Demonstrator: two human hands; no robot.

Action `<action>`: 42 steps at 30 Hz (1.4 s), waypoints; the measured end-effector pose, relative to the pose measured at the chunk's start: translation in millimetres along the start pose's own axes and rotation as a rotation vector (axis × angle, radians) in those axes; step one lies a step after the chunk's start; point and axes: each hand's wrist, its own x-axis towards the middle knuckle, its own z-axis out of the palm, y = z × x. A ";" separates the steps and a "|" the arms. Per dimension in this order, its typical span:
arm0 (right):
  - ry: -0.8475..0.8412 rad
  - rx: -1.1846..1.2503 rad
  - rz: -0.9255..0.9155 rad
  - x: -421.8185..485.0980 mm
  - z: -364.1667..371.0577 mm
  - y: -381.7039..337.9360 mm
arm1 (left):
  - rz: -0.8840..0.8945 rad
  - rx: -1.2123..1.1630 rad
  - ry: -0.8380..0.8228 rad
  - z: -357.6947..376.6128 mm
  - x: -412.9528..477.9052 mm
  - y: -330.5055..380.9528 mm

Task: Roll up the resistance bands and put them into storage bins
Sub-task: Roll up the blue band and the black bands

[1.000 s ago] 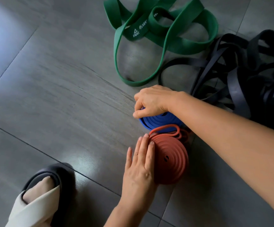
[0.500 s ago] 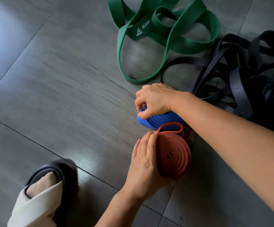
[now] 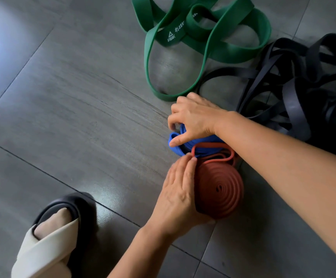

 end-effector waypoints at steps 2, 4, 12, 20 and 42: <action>0.017 -0.003 -0.011 -0.5 2.7 -1.7 | 0.093 0.110 0.035 1.2 -4.2 4.0; 0.007 -0.024 -0.010 1.3 1.1 -4.1 | 0.185 0.204 0.012 2.4 -6.3 4.1; 0.082 -0.008 0.042 -9.4 13.4 -20.8 | 0.166 0.151 -0.032 3.3 -2.8 -1.1; 0.818 0.720 0.816 -125.2 39.8 -45.3 | 0.177 0.046 -0.034 1.6 0.5 -2.9; 0.814 1.080 1.103 -146.3 105.6 -116.4 | -0.065 0.041 -0.147 -17.8 76.8 18.2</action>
